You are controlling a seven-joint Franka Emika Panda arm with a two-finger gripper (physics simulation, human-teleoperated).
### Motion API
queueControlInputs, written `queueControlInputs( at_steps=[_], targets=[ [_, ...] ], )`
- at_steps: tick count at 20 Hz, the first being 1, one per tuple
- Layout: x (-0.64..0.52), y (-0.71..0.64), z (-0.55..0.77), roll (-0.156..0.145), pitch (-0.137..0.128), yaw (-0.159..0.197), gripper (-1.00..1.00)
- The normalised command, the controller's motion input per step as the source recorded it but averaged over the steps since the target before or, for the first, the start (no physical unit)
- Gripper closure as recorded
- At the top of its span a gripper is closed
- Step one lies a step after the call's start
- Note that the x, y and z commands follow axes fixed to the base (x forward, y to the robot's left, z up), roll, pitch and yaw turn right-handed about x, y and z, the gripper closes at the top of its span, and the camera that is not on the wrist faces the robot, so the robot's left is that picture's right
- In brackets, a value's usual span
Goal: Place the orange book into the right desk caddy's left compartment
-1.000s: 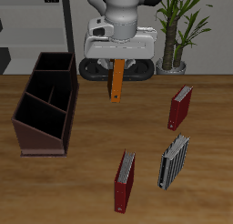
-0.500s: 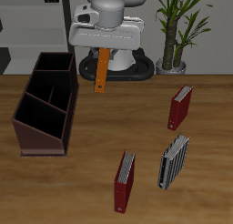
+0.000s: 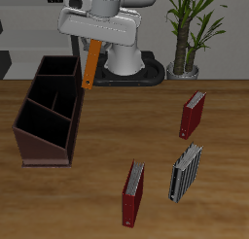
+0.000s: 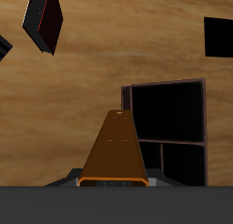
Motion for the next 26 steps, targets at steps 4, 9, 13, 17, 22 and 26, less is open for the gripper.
queueControlInputs(
  at_steps=[4,9,13,17,22,26],
  targets=[
    [0.01,-0.2,0.11,-0.056,-0.018,-0.049,1.0],
    [0.06,-0.21,0.06,-0.055,0.007,-0.068,1.0],
    [0.12,-0.21,0.1,-0.047,0.015,-0.098,1.0],
    [0.1,-0.07,0.06,-0.015,0.02,-0.064,1.0],
    [0.21,-0.06,0.08,-0.022,0.041,-0.066,1.0],
    [0.18,-0.01,0.1,0.001,0.029,0.006,1.0]
  ],
)
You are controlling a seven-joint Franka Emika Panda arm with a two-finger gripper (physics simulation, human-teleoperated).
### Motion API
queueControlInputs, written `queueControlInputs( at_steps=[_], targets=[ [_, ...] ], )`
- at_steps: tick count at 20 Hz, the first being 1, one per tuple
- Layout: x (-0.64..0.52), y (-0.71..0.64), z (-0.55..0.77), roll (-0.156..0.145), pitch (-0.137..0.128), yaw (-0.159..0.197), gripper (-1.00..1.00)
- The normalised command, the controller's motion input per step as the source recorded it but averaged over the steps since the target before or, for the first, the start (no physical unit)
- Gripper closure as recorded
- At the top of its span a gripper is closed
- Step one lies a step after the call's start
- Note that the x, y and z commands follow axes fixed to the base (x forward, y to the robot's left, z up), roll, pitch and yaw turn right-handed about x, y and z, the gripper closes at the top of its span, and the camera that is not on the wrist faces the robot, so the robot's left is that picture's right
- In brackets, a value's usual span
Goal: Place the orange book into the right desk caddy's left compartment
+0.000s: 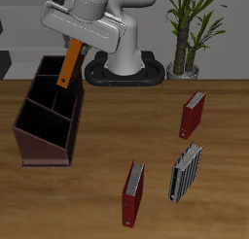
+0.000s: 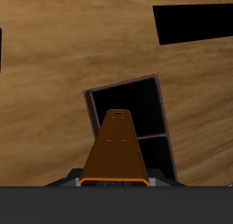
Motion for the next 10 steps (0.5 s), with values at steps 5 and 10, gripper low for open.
queueControlInputs(
  at_steps=[5,10],
  targets=[
    [0.16,-0.07,0.06,0.001,0.024,0.009,1.0],
    [0.14,-0.02,-0.03,0.06,0.021,0.018,1.0]
  ],
)
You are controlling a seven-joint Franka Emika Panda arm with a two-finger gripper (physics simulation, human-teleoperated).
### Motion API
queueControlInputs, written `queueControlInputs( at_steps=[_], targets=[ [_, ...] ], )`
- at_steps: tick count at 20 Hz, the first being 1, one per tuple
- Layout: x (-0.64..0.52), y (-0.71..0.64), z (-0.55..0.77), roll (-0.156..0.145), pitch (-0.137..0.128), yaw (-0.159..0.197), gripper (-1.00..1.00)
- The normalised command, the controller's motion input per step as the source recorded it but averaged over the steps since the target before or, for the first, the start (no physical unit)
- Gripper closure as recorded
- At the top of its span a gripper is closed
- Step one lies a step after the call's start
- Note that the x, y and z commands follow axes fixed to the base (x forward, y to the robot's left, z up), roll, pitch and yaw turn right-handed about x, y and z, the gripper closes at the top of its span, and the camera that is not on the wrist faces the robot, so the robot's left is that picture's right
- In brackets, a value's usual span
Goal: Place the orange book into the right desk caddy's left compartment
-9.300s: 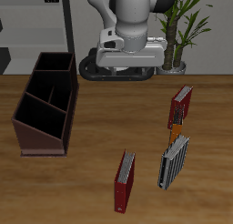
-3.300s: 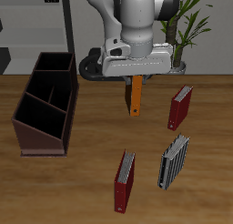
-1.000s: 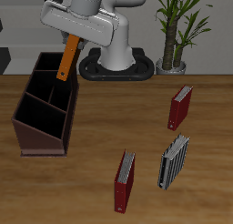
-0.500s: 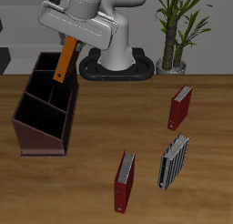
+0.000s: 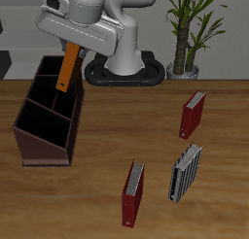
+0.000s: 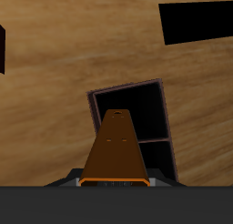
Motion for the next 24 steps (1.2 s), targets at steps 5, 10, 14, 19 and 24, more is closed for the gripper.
queueControlInputs(
  at_steps=[5,10,14,19,24],
  targets=[
    [0.1,-0.09,-0.07,0.052,0.04,0.033,1.0],
    [0.07,0.02,-0.02,0.073,-0.004,0.078,1.0],
    [0.02,-0.06,0.02,0.026,-0.016,0.016,1.0],
    [0.04,-0.17,0.04,-0.001,0.003,0.012,1.0],
    [0.08,-0.23,0.05,-0.021,0.015,-0.029,1.0]
  ],
)
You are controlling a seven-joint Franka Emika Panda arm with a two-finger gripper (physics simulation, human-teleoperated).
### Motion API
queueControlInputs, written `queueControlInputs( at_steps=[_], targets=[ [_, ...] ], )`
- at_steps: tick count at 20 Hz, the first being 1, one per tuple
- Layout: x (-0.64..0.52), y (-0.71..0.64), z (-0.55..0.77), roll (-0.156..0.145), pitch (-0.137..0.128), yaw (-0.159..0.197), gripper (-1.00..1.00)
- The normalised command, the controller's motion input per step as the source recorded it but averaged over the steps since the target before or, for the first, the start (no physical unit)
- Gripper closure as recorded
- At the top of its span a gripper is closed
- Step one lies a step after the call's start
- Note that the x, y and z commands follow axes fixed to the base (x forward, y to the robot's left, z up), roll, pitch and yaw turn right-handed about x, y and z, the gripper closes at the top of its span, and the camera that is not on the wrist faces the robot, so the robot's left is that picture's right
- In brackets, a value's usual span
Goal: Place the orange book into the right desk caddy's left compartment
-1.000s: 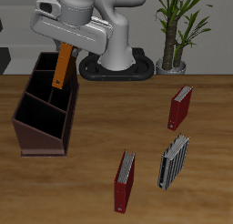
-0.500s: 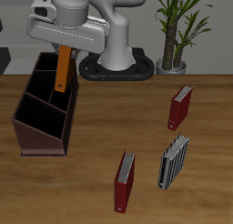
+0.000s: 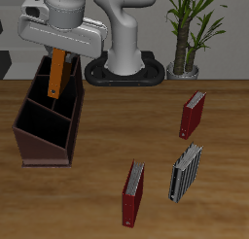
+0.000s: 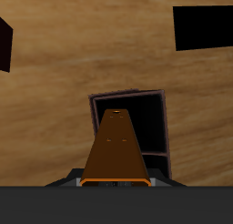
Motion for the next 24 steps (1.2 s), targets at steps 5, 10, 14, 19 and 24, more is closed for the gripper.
queueControlInputs(
  at_steps=[5,10,14,19,24],
  targets=[
    [0.03,-0.08,0.02,-0.012,-0.004,-0.006,1.0],
    [0.1,-0.01,-0.08,0.008,0.03,0.008,1.0],
    [0.12,-0.1,0.02,-0.013,0.02,-0.038,1.0],
    [0.07,-0.1,-0.08,-0.026,0.018,-0.029,1.0],
    [0.06,-0.04,-0.09,-0.014,0.009,0.004,1.0]
  ],
)
